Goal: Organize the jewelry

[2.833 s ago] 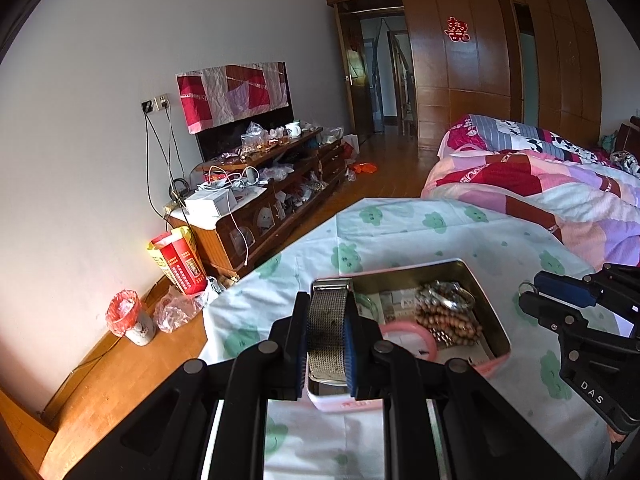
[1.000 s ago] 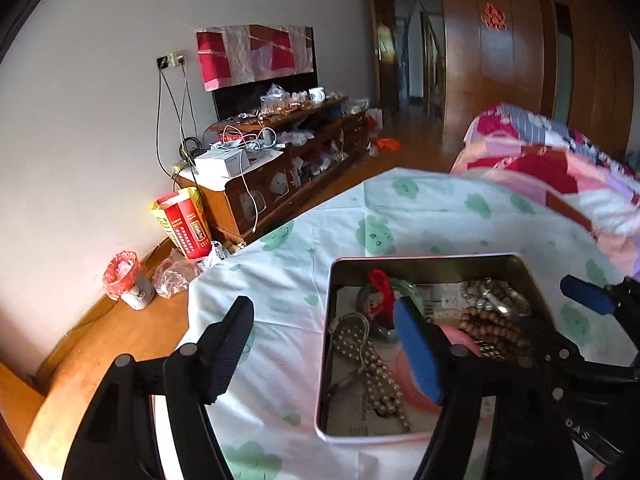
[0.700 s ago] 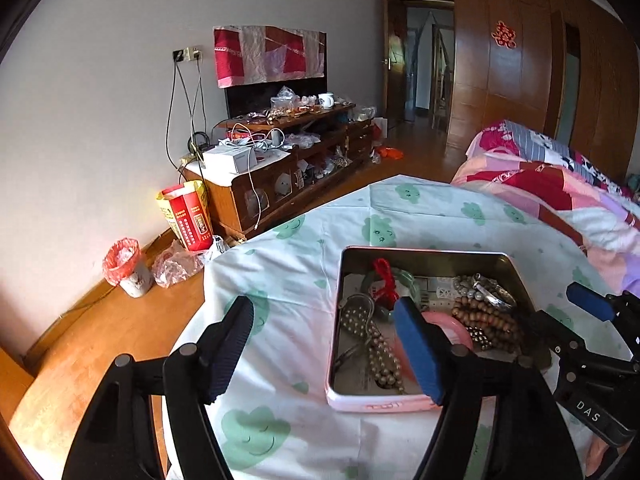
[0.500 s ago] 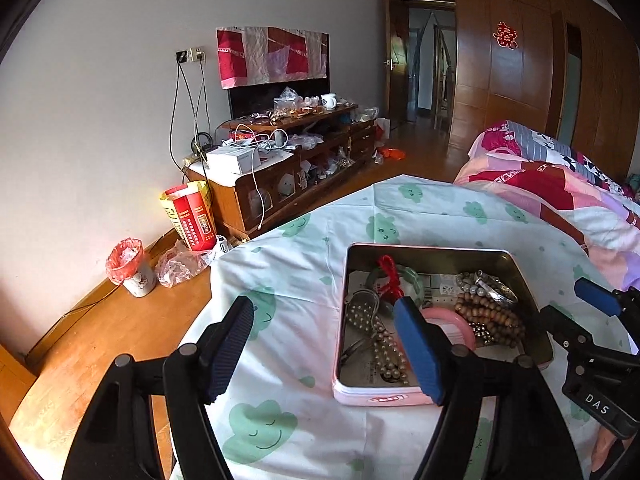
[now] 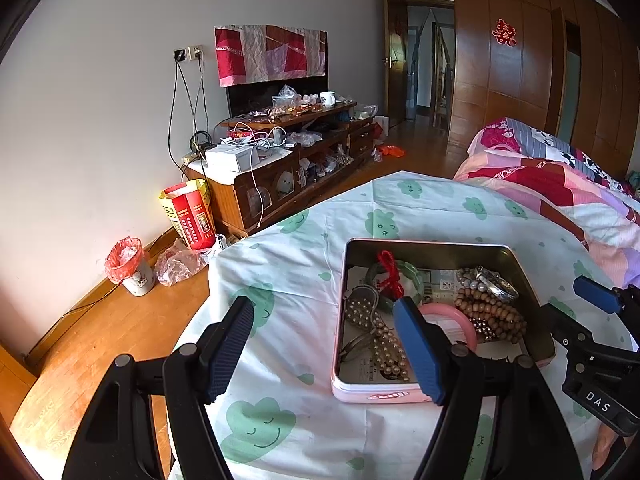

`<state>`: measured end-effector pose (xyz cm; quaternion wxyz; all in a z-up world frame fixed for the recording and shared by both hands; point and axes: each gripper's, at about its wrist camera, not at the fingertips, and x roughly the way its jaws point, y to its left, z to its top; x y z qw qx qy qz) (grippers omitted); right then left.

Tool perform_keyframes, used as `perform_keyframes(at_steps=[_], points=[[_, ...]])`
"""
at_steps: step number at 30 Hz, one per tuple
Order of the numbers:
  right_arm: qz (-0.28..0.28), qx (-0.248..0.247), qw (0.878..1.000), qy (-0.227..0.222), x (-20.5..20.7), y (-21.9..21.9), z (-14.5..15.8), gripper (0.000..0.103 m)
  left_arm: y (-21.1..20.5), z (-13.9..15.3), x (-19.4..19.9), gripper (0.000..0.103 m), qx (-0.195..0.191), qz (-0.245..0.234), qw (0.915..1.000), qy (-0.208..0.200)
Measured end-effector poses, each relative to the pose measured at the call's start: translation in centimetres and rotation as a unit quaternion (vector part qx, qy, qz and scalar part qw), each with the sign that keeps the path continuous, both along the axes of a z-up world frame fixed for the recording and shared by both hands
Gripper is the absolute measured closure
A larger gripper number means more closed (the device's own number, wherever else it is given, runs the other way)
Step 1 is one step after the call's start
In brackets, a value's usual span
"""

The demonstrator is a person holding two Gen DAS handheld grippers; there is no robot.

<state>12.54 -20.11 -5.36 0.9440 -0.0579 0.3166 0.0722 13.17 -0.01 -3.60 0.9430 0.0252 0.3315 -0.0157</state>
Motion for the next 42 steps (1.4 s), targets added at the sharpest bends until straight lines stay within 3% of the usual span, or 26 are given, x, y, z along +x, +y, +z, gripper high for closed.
perform_keyframes(at_steps=[42], points=[[0.001, 0.003, 1.0, 0.001, 0.1, 0.1, -0.4, 0.036, -0.4, -1.4, 0.5, 0.03, 0.013, 0.001, 0.9999, 0.011]])
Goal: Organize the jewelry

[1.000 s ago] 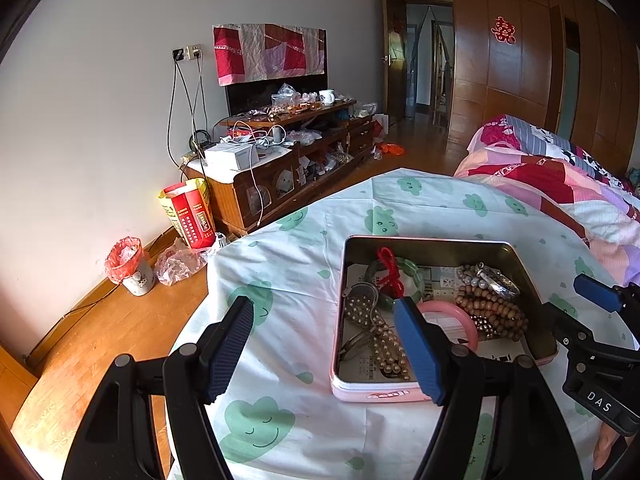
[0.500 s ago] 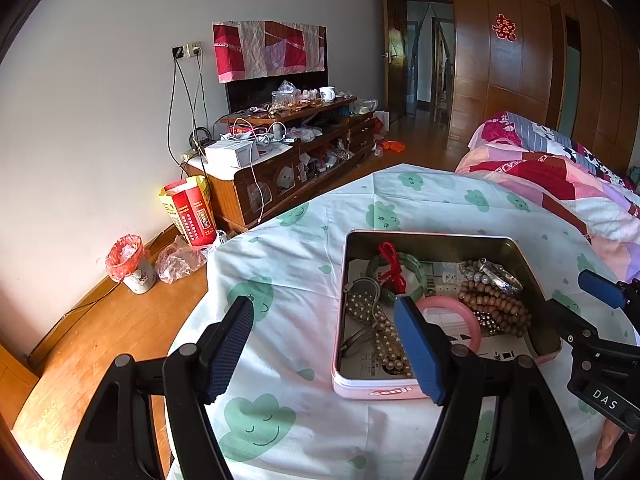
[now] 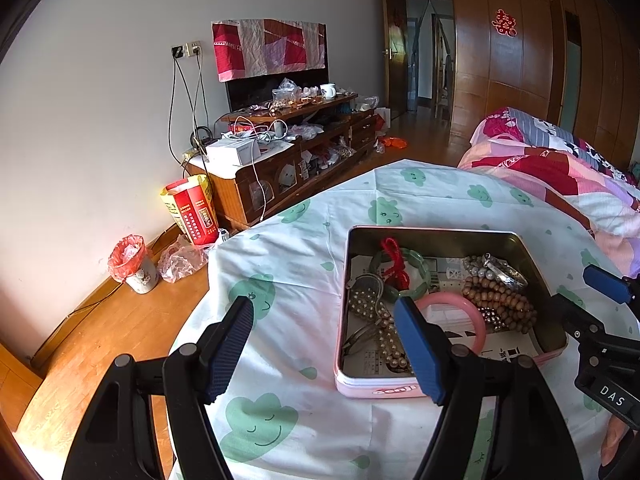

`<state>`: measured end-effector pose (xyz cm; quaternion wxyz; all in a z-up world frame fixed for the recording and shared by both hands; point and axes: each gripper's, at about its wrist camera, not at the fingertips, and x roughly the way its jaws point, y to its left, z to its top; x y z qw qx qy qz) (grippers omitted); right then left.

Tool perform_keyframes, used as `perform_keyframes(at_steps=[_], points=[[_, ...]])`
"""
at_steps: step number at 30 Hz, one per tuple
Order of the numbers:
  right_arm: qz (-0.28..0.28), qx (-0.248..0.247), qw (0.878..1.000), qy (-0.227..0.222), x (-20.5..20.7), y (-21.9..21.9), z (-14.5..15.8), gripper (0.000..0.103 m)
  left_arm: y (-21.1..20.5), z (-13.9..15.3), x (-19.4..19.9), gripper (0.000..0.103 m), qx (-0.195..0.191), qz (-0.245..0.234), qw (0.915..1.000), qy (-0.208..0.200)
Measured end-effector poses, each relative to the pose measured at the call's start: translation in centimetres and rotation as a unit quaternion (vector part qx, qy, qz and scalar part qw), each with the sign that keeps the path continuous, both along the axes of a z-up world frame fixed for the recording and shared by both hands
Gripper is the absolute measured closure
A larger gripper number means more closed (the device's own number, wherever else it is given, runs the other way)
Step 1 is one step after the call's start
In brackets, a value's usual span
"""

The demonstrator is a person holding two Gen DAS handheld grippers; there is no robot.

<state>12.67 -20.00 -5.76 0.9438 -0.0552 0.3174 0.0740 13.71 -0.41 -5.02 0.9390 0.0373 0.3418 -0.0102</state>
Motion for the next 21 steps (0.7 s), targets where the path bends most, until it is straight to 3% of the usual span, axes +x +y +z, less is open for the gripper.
perform_keyframes(at_steps=[21], points=[[-0.001, -0.001, 1.0, -0.001, 0.06, -0.07, -0.11, 0.036, -0.49, -0.42, -0.05, 0.03, 0.024, 0.002, 0.9997, -0.004]])
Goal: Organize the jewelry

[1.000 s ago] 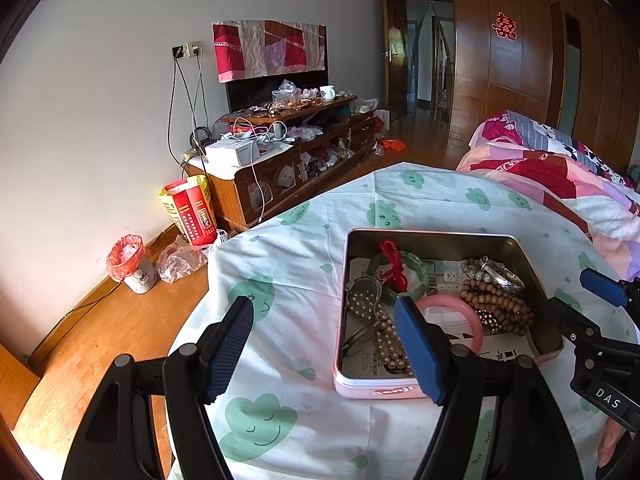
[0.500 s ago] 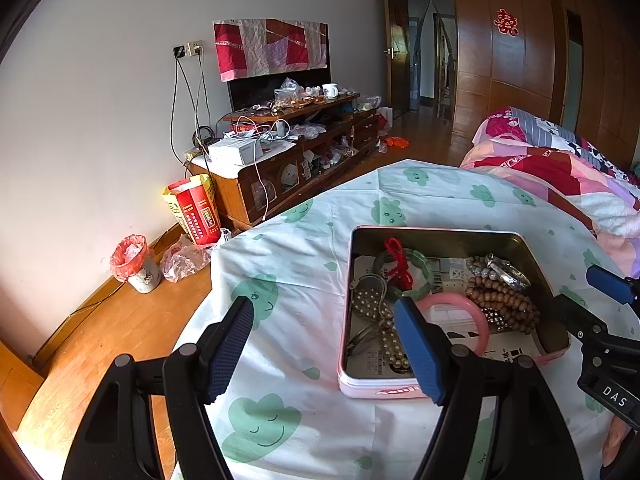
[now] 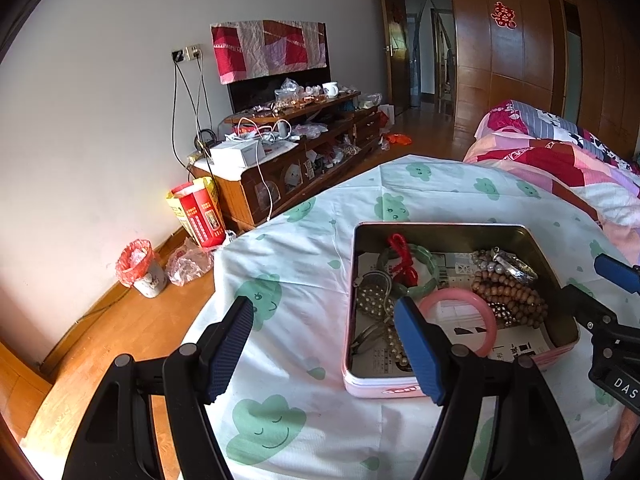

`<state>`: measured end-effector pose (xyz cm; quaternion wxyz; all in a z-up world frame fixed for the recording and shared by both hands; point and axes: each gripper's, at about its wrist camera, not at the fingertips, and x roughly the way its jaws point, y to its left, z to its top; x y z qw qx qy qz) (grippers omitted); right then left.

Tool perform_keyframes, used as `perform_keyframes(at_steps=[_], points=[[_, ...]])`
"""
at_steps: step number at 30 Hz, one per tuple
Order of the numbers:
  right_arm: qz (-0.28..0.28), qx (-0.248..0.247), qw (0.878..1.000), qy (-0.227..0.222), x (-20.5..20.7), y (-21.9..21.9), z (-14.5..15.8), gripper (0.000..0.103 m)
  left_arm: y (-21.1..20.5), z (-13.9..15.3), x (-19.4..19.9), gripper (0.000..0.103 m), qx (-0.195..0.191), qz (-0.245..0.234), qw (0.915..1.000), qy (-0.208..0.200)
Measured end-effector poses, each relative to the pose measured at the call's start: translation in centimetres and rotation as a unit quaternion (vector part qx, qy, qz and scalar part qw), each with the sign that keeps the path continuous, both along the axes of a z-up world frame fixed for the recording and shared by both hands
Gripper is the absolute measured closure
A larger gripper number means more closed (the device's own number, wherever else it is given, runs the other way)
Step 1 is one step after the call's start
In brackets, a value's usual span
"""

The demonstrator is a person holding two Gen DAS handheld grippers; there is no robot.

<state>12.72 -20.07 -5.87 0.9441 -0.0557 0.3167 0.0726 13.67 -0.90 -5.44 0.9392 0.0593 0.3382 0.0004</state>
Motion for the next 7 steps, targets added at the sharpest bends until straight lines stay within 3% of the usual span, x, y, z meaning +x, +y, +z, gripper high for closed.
perform_keyframes(at_steps=[7], points=[[-0.005, -0.001, 1.0, 0.002, 0.16, -0.52, -0.1, 0.034, -0.11, 0.44, -0.29, 0.03, 0.002, -0.006, 0.9999, -0.011]])
